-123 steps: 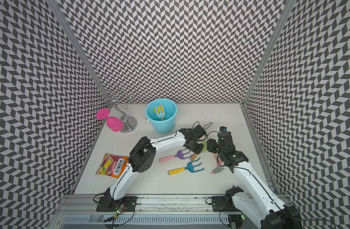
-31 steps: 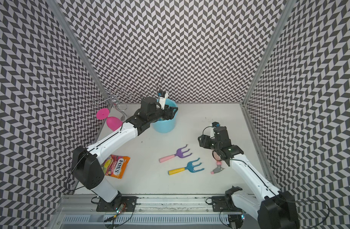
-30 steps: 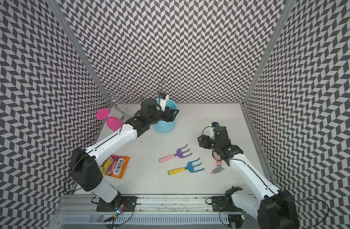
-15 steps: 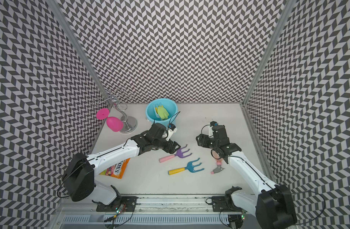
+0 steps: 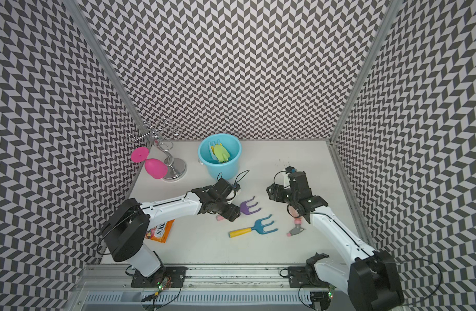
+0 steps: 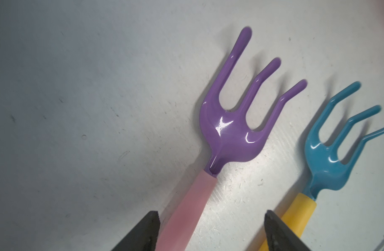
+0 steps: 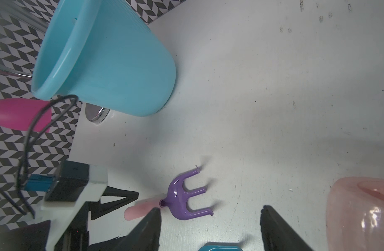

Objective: Organize the gardening tools
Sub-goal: Pick up the gardening tool from the center of the board.

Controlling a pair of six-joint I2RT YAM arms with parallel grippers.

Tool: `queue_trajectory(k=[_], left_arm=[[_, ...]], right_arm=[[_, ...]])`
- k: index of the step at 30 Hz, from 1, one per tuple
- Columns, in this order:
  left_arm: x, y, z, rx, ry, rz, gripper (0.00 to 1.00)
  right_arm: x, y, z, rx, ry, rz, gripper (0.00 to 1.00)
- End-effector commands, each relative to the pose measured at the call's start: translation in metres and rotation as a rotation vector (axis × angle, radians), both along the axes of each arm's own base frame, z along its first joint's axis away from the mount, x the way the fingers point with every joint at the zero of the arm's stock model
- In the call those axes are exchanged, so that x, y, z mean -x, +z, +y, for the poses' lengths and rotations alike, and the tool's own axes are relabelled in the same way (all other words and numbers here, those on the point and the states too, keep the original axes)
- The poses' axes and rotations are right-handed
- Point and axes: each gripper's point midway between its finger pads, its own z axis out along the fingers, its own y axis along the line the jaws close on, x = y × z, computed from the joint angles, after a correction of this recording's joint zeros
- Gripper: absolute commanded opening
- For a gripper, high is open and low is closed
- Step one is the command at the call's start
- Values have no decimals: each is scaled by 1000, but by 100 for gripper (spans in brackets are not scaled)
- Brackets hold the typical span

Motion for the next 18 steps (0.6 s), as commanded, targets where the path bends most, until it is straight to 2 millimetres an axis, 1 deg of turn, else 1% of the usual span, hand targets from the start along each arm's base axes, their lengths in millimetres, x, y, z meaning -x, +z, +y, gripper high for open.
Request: queue_trajectory(k=[1,3,4,6,11,18], left_arm=[[-8,-4,1,-56,5,-37,74],[-10,-10,0,-82,2,-32,67],[-11,-12,0,-95,1,-31,65],[-13,-15,-1,-125,3,-44,63],[-14,-15,-8,-137,-19,-69,58],[-13,-23,-14,-171,-37,-79,44]], right_arm=[[-2,10,3,-12,9,-51,73],[-2,9,2,-8,8,-51,73],[-2,9,1,-7,6,-49,73],[-1,8,1,-3,5,-48,72],[-1,6,-3,8,-9,-43,72],[-1,6,-6,16,-26,-43,72]])
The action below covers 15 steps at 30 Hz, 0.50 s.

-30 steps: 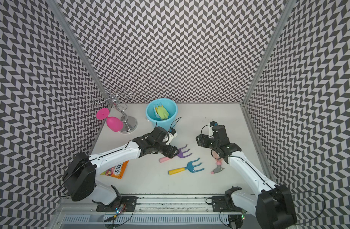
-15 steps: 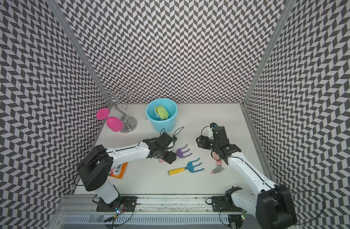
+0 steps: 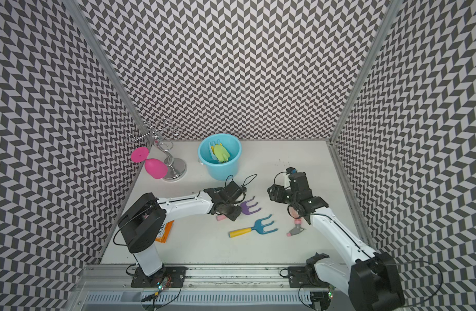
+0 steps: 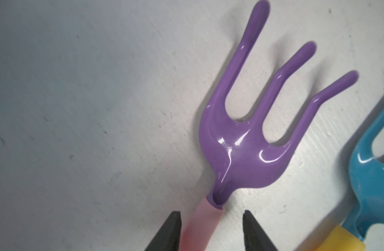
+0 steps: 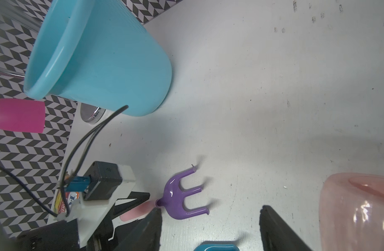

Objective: Organize the gardening tools
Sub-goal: Pick up the gardening tool from the center of the board.

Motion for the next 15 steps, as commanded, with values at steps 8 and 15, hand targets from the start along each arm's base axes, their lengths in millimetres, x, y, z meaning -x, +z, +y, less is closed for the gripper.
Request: queue_trajectory(k=[8,15], left_arm=[[-3,-6,-8,-56,-28,-36,34],[-9,-4,-11,-74,-39,-77,28]], right_arm=[[-4,6,-3,-2,-17,-37,72],[-5,8,-2,-4,-16,-37,72]])
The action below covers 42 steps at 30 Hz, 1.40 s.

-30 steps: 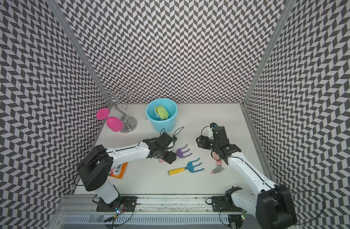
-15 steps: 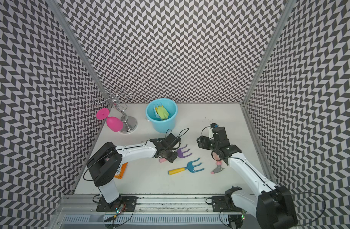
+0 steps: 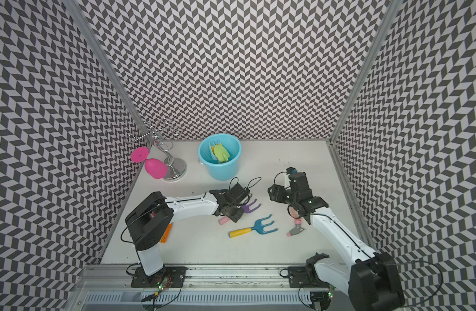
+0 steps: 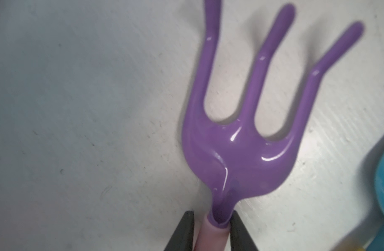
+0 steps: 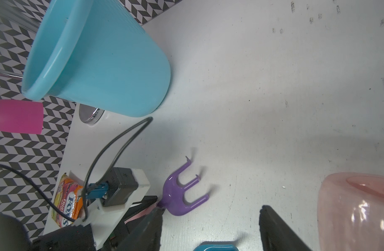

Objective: Organize the gardening tools
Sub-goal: Pick up the gardening tool from the center of the board, then place the gardening tool in the container.

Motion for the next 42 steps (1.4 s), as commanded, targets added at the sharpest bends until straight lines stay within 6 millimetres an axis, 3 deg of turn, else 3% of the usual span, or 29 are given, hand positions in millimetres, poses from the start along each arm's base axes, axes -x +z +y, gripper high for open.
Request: queue_trajectory(k=[1,7,17,26,30,36,42], left_arm=[[-7,6,-5,-2,-14,-42,27],[-15,26,-13,40,-17,-88,18],[-35,98,-37,216,-19,-201,9],[-69,196,-46,445,42,-326,8],[-90,232,-42,523,86,-374,8],[-120,266,-24,598,166,-422,8],[-159,298,8,626,280,-518,9]], right_arm=[[-5,8,-1,-6,-15,-37,72],[-6,14,-7,5,-38,-55,72],[-10,32,-24,-21,-105,-101,72],[-11,44,-27,-51,-130,-147,72],[-9,52,-13,-81,-44,-165,72],[-13,73,9,-118,47,-193,73],[-21,101,25,-141,94,-249,73]])
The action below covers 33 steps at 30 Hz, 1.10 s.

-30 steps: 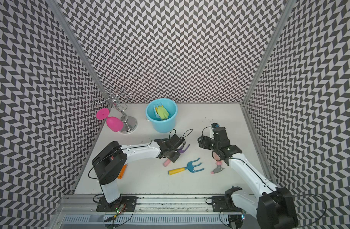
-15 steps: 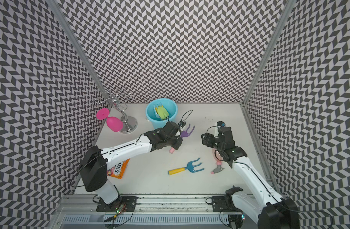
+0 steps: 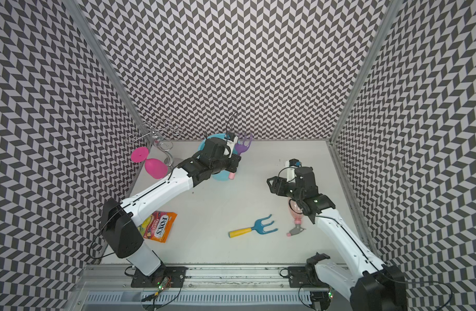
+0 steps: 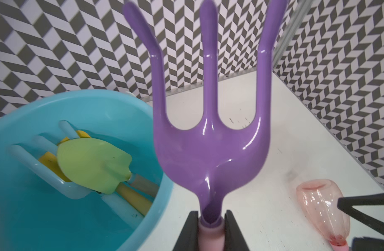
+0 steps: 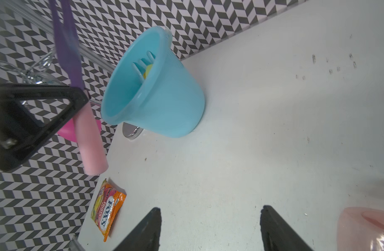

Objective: Organize the gardening tools
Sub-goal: Place the gardening tool in the container.

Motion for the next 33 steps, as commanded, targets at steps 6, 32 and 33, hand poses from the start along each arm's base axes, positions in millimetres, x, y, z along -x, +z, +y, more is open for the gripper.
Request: queue_trajectory(k=[6,32,33], left_arm=[[-56,61,39,139,147,-132,9],[-158,-18,78,66,335,-176,10],[-157,-23,79,59,335,-167,10]], right_arm=[[-13,36,27,-34,67,-103,74],[-8,0,22,37,31,-37,75],[-8,0,21,36,29,-34,75]])
